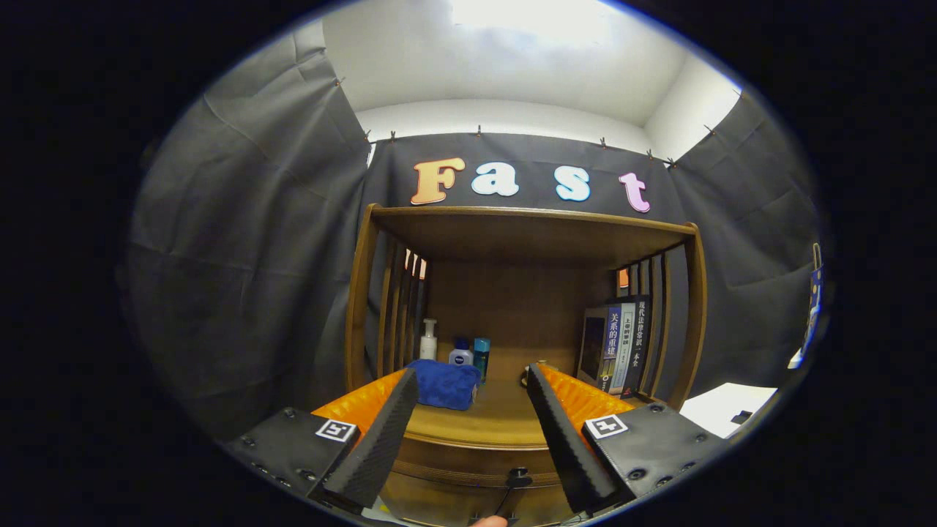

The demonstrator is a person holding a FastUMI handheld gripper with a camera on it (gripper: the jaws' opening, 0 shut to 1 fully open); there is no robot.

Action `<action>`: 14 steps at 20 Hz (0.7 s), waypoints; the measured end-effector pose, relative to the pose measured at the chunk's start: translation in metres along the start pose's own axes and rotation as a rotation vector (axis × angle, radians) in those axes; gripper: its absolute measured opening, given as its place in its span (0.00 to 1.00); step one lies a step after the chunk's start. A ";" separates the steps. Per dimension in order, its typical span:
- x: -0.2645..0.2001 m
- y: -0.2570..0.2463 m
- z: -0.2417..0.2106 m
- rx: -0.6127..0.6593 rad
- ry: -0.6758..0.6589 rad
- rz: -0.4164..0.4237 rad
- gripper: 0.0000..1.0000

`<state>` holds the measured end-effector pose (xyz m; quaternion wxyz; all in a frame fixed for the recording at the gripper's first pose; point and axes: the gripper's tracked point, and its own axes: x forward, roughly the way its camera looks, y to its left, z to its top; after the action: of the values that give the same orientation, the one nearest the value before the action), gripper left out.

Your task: Pull open the drawer, take out the items inside it, and place them on the countertop above the cabinet.

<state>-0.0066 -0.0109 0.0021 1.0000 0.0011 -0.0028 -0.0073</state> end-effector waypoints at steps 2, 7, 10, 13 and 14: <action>0.001 0.001 0.000 0.000 -0.002 0.004 0.98; 0.009 -0.009 0.002 -0.024 -0.030 -0.004 0.98; 0.031 -0.031 -0.013 -0.024 -0.023 -0.026 0.98; 0.051 -0.062 -0.054 -0.043 0.042 -0.074 0.98; 0.057 -0.064 -0.069 -0.040 0.061 -0.068 0.98</action>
<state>0.0494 -0.0756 -0.0672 0.9986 -0.0186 0.0276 -0.0415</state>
